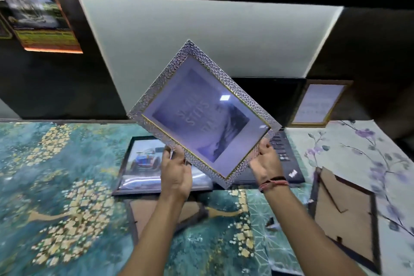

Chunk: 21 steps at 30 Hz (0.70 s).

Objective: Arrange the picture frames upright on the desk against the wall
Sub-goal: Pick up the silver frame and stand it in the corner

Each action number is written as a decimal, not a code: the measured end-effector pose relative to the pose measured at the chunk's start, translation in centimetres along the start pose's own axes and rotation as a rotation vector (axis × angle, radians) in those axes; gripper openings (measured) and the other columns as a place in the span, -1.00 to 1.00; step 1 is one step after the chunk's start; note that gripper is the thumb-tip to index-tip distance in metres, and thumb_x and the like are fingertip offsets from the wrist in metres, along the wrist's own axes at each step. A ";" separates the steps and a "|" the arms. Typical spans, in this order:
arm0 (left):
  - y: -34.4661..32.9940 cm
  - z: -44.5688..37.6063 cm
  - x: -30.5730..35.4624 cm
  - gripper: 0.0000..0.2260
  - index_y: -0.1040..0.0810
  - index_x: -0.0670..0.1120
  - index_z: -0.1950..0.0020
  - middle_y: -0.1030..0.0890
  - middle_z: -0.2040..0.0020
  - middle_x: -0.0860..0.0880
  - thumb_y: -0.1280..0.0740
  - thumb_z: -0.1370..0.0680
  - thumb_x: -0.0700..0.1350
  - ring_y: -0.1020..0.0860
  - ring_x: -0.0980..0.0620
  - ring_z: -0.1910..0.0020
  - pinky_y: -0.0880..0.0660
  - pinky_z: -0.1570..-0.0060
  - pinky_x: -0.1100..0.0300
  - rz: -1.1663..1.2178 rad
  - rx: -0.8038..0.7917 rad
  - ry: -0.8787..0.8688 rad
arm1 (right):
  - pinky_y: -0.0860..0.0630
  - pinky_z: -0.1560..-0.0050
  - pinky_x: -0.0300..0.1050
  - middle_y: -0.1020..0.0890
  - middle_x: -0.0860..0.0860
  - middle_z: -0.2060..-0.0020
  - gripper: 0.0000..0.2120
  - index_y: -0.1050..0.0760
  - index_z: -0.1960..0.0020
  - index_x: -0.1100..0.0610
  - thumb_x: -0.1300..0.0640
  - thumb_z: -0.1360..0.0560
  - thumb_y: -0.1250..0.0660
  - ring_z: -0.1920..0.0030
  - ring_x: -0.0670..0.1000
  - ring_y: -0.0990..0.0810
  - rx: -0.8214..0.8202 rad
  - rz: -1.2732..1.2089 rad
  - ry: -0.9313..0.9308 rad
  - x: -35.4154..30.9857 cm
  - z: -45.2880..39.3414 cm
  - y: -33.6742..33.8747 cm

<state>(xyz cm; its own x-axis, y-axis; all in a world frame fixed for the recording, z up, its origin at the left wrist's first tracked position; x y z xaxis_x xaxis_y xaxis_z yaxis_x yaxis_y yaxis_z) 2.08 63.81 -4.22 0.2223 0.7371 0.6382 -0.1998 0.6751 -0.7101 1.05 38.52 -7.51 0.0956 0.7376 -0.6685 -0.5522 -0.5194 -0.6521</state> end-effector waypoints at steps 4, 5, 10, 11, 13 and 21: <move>-5.1 2.1 -7.0 -0.77 -0.49 0.00 -0.06 -0.69 0.18 0.07 -0.20 -0.67 -0.33 -0.61 0.12 0.19 -0.50 -0.05 0.15 0.006 0.012 0.021 | -0.55 -0.07 0.06 -0.72 -0.02 0.24 -0.91 -0.54 0.01 0.05 0.17 -0.60 -0.26 0.15 0.01 -0.68 0.011 -0.054 -0.084 -7.4 0.5 7.6; -6.5 2.5 -9.1 -0.77 -0.49 0.00 -0.04 -0.69 0.20 0.08 -0.21 -0.66 -0.33 -0.59 0.12 0.19 -0.47 -0.05 0.15 -0.017 0.022 0.024 | -0.57 0.04 -0.01 -0.69 -0.03 0.28 -0.90 -0.52 0.05 0.03 0.20 -0.59 -0.28 0.19 -0.01 -0.64 0.053 -0.010 -0.079 -9.9 0.4 9.8; -14.9 4.6 -17.4 -0.76 -0.47 -0.02 0.01 -0.65 0.25 0.09 -0.20 -0.66 -0.37 -0.60 0.19 0.29 -0.47 0.05 0.20 -0.163 -0.034 0.014 | -0.47 -0.18 -0.02 -0.54 0.06 -0.17 -0.56 -0.42 -0.35 0.03 0.20 -0.50 -0.40 -0.11 0.02 -0.53 0.208 0.569 0.237 -23.5 -1.1 18.0; -17.1 5.0 -19.2 -0.75 -0.47 -0.03 0.02 -0.65 0.27 0.10 -0.19 -0.67 -0.37 -0.59 0.20 0.31 -0.47 0.06 0.21 -0.189 -0.050 0.009 | -0.47 -0.18 -0.13 -0.53 0.03 -0.16 -0.59 -0.44 -0.34 0.03 0.19 -0.52 -0.40 -0.13 0.00 -0.53 0.152 0.706 0.299 -26.3 -1.4 19.0; -20.8 5.3 -22.3 -0.75 -0.49 -0.03 0.03 -0.65 0.29 0.09 -0.20 -0.67 -0.37 -0.58 0.17 0.31 -0.44 0.08 0.17 -0.223 -0.082 0.002 | -0.46 -0.04 -0.38 -0.56 -0.04 -0.07 -0.66 -0.47 -0.31 0.07 0.21 -0.55 -0.37 -0.09 -0.06 -0.54 0.035 0.895 0.338 -30.4 -1.9 20.8; -34.5 4.5 -32.1 -0.75 -0.59 -0.10 -0.03 -0.72 0.20 0.05 -0.20 -0.67 -0.38 -0.64 0.15 0.24 -0.56 0.06 0.25 -0.458 -0.268 -0.015 | -0.56 -0.07 0.04 -0.67 0.09 0.04 -0.77 -0.58 -0.12 0.04 0.28 -0.51 -0.35 0.05 0.10 -0.61 0.061 1.034 0.385 -41.4 -9.1 29.9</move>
<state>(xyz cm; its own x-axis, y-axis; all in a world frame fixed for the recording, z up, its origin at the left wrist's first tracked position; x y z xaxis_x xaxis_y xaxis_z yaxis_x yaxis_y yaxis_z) -2.41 17.00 1.17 0.2158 0.3698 0.9037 0.1665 0.8980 -0.4072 -11.92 -11.47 -2.62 -0.1904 -0.2296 -0.9545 -0.5530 -0.7783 0.2975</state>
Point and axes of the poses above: each hand's wrist, its own z-axis away from the middle knuckle, its own y-axis out of the back of the hand, x = y × z, the point moved 5 cm from there along -z, towards the middle knuckle
